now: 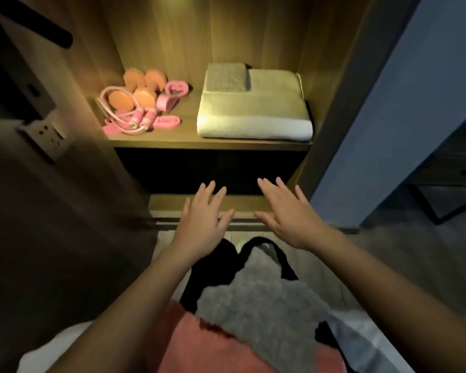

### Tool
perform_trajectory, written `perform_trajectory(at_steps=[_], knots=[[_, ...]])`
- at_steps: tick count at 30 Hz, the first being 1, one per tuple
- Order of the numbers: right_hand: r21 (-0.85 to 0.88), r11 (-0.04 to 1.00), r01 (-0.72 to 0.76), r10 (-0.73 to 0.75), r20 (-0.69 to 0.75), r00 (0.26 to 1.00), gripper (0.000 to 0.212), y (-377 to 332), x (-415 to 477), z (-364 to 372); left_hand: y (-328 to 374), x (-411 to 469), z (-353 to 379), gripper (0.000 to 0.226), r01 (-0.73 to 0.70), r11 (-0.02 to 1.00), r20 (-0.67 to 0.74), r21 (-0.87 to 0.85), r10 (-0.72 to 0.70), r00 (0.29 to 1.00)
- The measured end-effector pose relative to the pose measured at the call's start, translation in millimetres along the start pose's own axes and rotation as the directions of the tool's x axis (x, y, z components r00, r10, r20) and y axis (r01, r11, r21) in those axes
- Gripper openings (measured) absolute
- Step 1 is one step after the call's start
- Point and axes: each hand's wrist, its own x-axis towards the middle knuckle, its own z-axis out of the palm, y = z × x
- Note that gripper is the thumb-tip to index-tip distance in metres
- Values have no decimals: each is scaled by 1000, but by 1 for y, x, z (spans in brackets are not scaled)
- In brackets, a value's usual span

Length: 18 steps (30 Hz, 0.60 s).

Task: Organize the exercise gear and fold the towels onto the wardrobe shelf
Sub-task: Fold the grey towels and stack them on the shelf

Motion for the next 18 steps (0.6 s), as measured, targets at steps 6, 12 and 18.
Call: perform_trajectory(at_steps=[6,12,18], knots=[[88,996,-28,20,82,996,69,-11,-63,54,1,-66,41,56,34,988,58,-150,-25,998],[220,971,-91,52,177,983,62,-14,-76,90,4,-81,77,50,92,972,191,-215,-50,980],[361,919,-156,144,60,988,18,-15,-71,95,3,-79,86,32,109,975,294,-191,-49,955]])
